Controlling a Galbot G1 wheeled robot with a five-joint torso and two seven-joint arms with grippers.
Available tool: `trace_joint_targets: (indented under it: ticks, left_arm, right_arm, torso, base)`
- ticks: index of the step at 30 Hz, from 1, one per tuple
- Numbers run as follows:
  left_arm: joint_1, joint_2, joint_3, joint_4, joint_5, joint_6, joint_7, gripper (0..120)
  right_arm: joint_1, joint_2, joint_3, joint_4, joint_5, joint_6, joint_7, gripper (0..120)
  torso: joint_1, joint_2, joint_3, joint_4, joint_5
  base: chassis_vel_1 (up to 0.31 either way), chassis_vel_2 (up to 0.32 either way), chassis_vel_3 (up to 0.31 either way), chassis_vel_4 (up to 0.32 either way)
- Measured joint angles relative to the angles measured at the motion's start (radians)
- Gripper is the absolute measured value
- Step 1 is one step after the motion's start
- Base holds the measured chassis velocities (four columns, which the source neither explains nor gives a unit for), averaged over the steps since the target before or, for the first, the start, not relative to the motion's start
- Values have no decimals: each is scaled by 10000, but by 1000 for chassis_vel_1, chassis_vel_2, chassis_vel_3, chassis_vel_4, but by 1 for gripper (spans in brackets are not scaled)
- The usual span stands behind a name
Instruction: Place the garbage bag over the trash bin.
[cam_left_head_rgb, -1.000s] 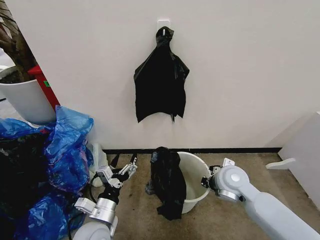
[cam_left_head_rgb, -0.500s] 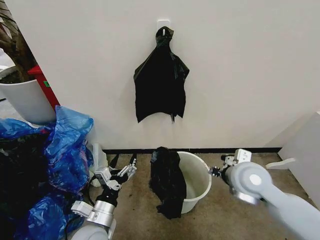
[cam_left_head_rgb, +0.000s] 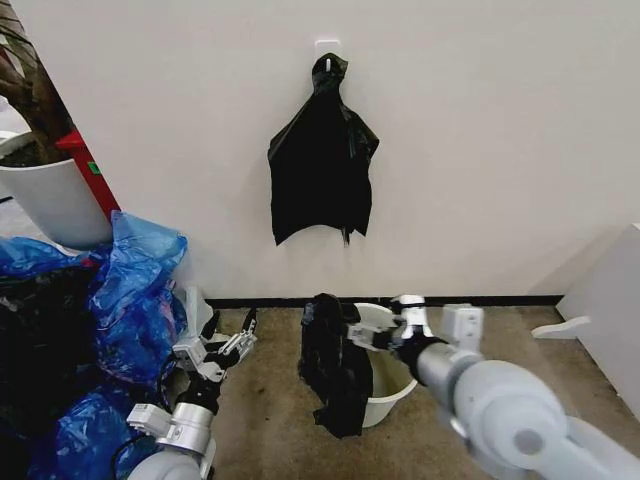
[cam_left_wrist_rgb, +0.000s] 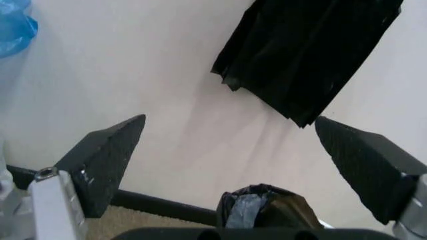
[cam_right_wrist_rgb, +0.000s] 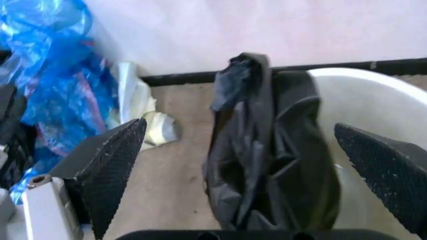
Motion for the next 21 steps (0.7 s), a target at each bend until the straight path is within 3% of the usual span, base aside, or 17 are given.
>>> trace_joint_targets:
  ticks: [10, 17, 21]
  left_arm:
    - [-35, -132, 192, -16, 213, -18, -207, 100]
    - [-3, -224, 199, -118, 215, -35, -240, 100]
    - [76, -307, 197, -193, 207, -45, -224, 100]
  right_arm:
    - [581, 1028, -735, -1435, 107, -484, 70, 100]
    - [453, 1216, -914, -2127, 18, -659, -40, 100]
    - [469, 1342, -925, -2595, -6, -719, -234, 91]
  torso:
    - [0, 0, 0, 0, 0]
    - [0, 0, 0, -1, 1]
    - [0, 0, 0, -2, 2]
  base:
    - [0, 0, 0, 0]
    - [0, 0, 0, 0]
    - [0, 0, 0, 0]
